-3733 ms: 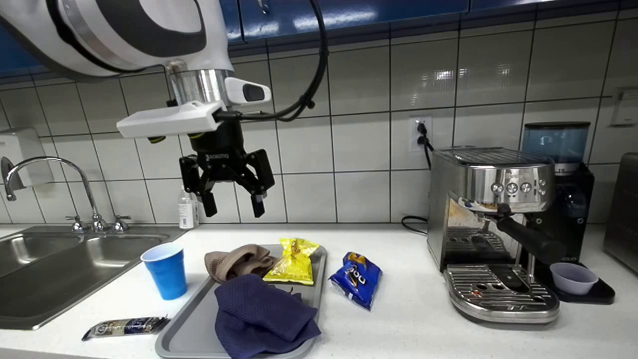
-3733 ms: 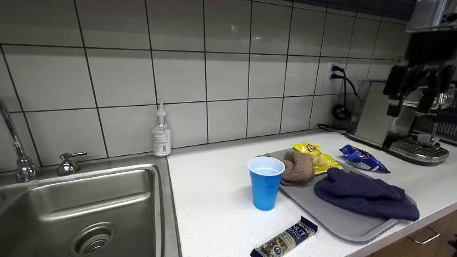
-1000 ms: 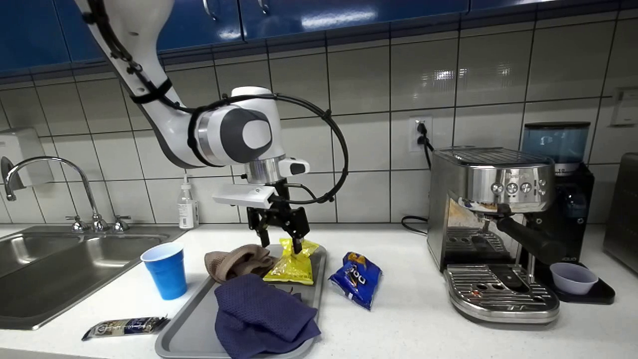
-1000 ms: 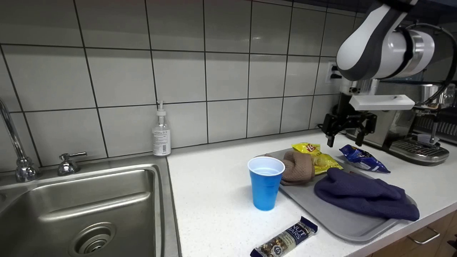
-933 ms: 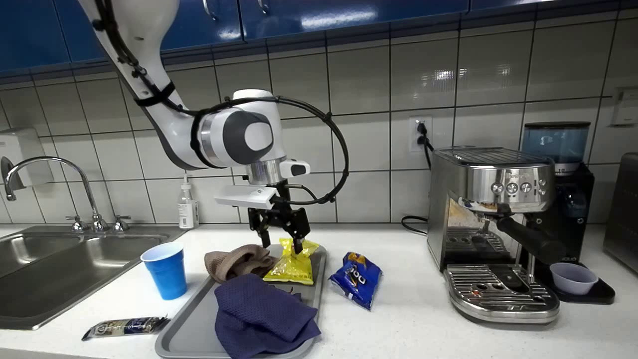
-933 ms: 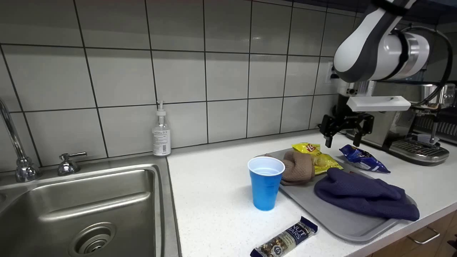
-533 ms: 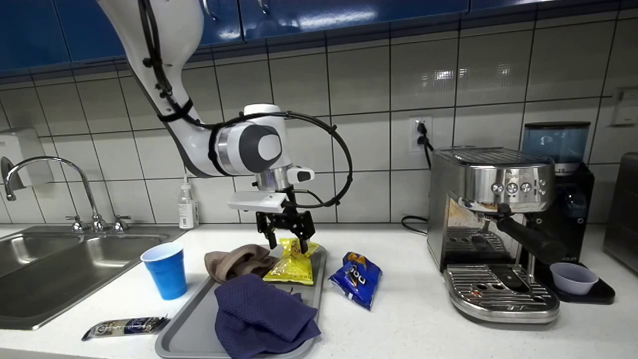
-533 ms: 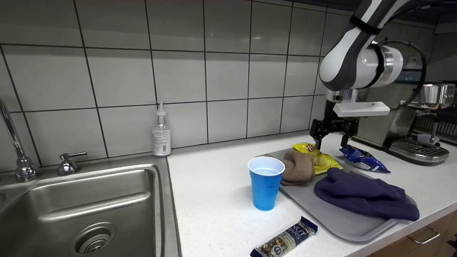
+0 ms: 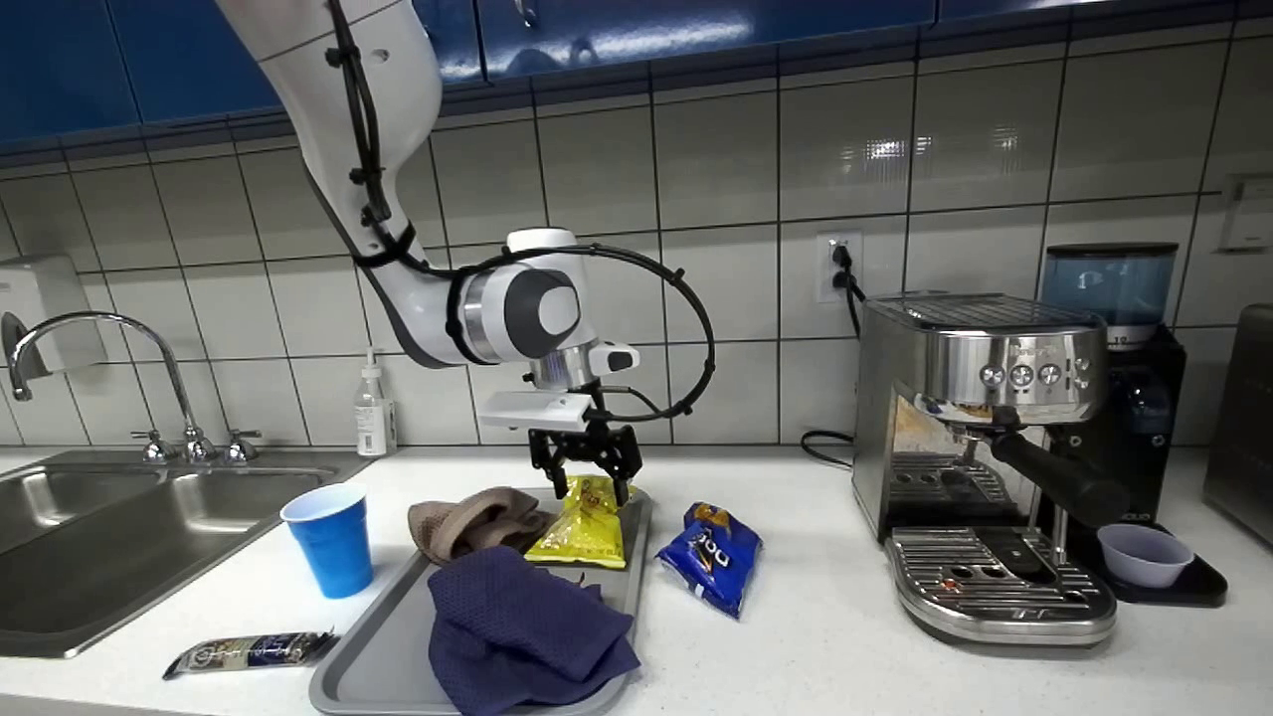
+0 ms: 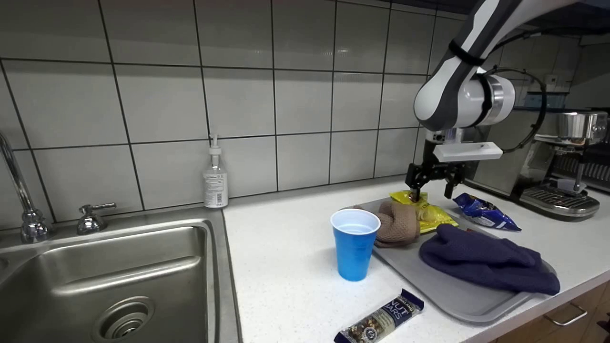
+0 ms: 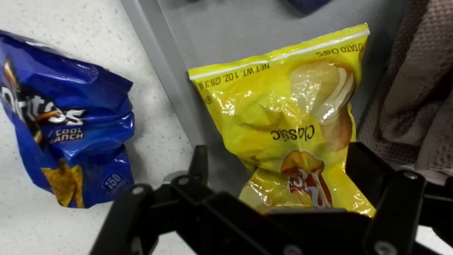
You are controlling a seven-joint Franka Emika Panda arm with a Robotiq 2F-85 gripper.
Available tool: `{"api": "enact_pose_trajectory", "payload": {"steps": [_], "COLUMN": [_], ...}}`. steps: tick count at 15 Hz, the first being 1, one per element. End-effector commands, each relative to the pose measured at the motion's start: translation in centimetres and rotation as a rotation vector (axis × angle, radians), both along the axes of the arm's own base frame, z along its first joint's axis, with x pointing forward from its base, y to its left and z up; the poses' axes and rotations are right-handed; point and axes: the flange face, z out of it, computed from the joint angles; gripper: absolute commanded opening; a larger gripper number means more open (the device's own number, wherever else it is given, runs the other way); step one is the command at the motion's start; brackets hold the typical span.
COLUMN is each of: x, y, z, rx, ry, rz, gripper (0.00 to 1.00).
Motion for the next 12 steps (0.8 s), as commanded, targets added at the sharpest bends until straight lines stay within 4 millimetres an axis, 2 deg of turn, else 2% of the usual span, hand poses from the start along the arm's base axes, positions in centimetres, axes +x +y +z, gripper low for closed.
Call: {"api": "enact_pose_trajectory", "payload": {"steps": [1,3,4,5,10,12], "x": [1.41,1.67,1.75,1.81,1.43,1.43], "y": [-0.11,-0.16,-0.19,-0.18,-0.48,-0.54], "z": [-0.20,-0.29,-0.35,-0.41,-0.38,-0.38], "rx": [-0.004,-0.005,-0.005,-0.006,0.004,0.002], "ry": [-0.008,-0.010,-0.010,-0.010,-0.001,-0.002], "rz": [0.029,0.032,0.033,0.036,0.035,0.033], "gripper": [1.00,1.00,0.83,0.74,0.33,0.20]}}
